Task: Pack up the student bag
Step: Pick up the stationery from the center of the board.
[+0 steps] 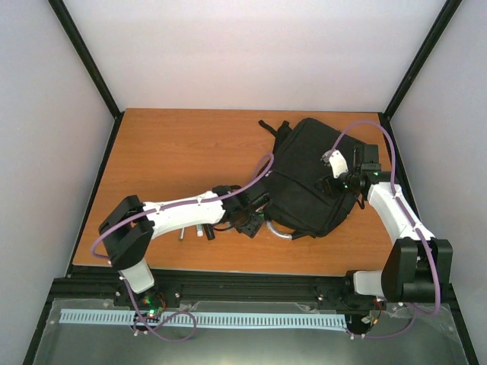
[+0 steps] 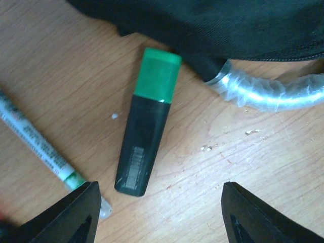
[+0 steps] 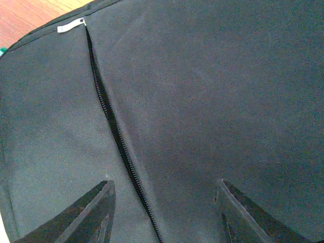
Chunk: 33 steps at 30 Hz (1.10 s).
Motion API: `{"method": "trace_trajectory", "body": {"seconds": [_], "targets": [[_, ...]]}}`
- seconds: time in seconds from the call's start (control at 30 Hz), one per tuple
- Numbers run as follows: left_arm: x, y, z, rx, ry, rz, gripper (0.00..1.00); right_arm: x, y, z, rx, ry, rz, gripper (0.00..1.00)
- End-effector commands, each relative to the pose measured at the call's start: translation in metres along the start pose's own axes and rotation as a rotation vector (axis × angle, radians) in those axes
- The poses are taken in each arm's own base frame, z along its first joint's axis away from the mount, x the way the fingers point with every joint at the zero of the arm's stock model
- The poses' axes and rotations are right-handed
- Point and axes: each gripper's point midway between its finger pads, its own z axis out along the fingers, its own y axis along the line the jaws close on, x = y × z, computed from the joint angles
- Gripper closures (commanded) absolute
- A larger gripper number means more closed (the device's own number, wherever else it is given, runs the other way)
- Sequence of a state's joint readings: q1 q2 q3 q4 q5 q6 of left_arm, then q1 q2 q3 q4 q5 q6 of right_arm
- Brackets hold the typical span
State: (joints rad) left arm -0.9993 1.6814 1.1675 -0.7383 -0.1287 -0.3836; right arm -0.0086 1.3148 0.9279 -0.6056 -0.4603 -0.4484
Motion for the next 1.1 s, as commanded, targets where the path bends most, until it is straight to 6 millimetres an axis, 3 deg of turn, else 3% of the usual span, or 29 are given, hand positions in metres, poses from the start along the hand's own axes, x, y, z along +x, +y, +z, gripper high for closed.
{"method": "trace_trajectory", "body": {"seconds": [0.0, 0.23, 0.57, 0.7, 0.83, 1.07], "targets": [[-0.006, -0.008, 0.008, 0.02, 0.054, 0.134, 0.35, 0.002, 0.004, 0.003, -0.024, 0.008, 0.0, 0.46], [-0.009, -0.005, 0.031, -0.028, 0.117, 0.179, 0.4, 0.004, 0.004, 0.004, -0.033, 0.01, 0.007, 0.46], [-0.017, -0.002, 0.039, -0.067, 0.115, 0.182, 0.4, 0.006, 0.004, 0.005, -0.043, 0.015, 0.01, 0.46], [-0.021, 0.004, 0.038, -0.083, 0.105, 0.177, 0.34, 0.007, 0.004, 0.006, -0.045, 0.017, 0.01, 0.46], [-0.023, 0.007, 0.045, -0.061, 0.118, 0.169, 0.21, 0.007, 0.005, 0.006, -0.05, 0.019, 0.013, 0.46], [-0.026, 0.003, 0.051, 0.011, 0.128, 0.151, 0.36, 0.008, 0.005, 0.007, -0.052, 0.021, 0.015, 0.46]]}}
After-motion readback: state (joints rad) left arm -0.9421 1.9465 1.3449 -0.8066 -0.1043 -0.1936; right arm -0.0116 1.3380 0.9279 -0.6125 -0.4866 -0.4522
